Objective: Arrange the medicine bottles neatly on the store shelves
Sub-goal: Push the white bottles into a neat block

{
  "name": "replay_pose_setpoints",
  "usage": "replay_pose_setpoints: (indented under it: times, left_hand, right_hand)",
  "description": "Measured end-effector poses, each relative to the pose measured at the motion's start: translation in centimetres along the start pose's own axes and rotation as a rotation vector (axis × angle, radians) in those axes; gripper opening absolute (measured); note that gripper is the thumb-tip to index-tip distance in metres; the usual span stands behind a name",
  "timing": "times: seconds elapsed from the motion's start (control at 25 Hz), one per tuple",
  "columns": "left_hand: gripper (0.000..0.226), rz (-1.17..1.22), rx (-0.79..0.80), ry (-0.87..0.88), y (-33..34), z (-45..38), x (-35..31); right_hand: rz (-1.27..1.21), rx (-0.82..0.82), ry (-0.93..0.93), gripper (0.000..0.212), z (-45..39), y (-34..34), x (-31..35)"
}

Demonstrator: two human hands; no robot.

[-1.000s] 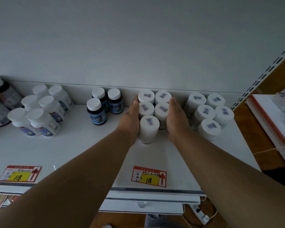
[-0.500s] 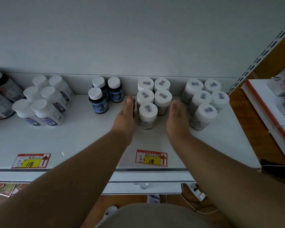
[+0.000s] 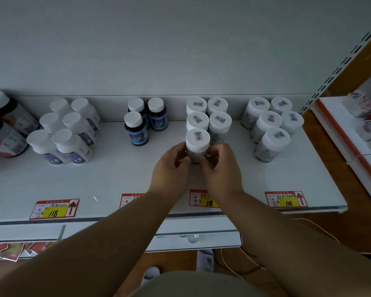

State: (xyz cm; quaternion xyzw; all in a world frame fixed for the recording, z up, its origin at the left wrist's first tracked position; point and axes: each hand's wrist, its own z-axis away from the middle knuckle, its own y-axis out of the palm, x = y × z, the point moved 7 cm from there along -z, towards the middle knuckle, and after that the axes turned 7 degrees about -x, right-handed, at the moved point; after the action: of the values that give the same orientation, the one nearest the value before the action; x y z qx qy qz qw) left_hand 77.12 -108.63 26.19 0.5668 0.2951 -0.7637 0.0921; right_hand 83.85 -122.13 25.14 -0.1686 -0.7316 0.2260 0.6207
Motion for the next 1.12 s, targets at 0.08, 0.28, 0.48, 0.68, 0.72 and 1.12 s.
replay_pose_setpoints:
  times: [0.08, 0.28, 0.48, 0.68, 0.72, 1.12]
  left_hand:
    - [0.046, 0.003, -0.001, -0.004, -0.1, 0.1, 0.0]
    - [0.046, -0.011, -0.003, 0.001, 0.0, -0.2, 0.2]
    - [0.042, 0.009, -0.108, -0.044, -0.4, 0.4, 0.6]
    - [0.033, 0.015, -0.148, 0.015, -1.2, 2.9, -0.1]
    - [0.033, 0.005, -0.103, 0.048, -0.9, 3.7, -0.3]
    - [0.03, 0.018, 0.216, 0.19, 4.8, 5.8, -2.9]
  right_hand:
    - [0.006, 0.003, -0.002, 0.025, -0.2, 0.0, 0.1]
    - [0.003, 0.022, -0.028, 0.025, -0.4, 0.0, 0.0]
    - [-0.042, 0.056, 0.013, 0.023, -0.5, -0.7, 0.0]
    - [-0.079, -0.027, 0.057, 0.014, 0.1, -3.3, -0.5]
    - [-0.069, -0.039, 0.046, 0.012, 0.6, -3.8, -0.3]
    - [0.036, -0.316, 0.048, 0.01, 4.4, -10.2, -1.3]
